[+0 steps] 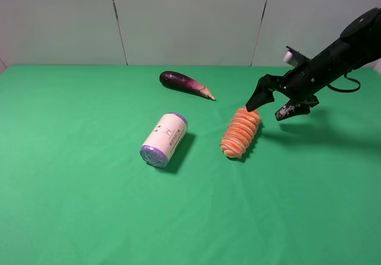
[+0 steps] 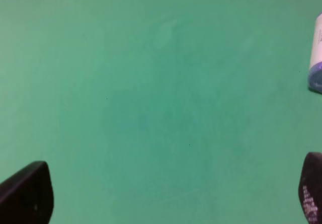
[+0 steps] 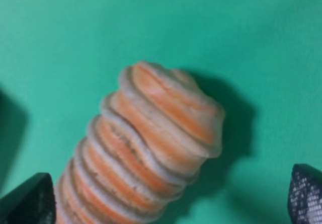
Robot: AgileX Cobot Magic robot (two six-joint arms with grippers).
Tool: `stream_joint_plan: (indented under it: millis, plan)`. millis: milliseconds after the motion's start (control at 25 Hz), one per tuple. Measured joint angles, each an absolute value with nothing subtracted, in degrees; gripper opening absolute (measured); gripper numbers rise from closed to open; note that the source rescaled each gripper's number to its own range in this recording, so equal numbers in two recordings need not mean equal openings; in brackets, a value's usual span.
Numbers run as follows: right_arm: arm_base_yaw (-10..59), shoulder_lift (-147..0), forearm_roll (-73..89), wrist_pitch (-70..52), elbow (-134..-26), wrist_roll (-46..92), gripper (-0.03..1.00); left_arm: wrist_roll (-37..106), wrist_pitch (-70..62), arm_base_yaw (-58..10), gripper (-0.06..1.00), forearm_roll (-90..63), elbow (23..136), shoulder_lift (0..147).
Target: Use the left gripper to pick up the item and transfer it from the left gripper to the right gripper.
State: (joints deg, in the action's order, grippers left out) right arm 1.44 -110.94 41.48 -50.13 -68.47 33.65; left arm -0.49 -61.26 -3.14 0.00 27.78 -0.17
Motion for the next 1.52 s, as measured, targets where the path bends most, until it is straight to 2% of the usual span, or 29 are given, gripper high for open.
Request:
stream_joint_plan:
  millis: [440, 1080, 1520]
  plan:
    - [1.4, -95.9, 31.7, -51.0, -68.6, 25.2, 1.00, -0.5, -61.3, -3.1, 0.97, 0.0, 27.8, -0.2]
    - [1.4, -73.9, 22.0, -61.9, -68.3, 17.2, 1.00, -0.5, -61.3, -3.1, 0.97, 0.0, 27.8, -0.2]
    - [1.4, -50.7, 21.5, -61.8, -52.1, 15.7, 1.00, -0.5, -61.3, -3.1, 0.97, 0.0, 27.8, -0.2]
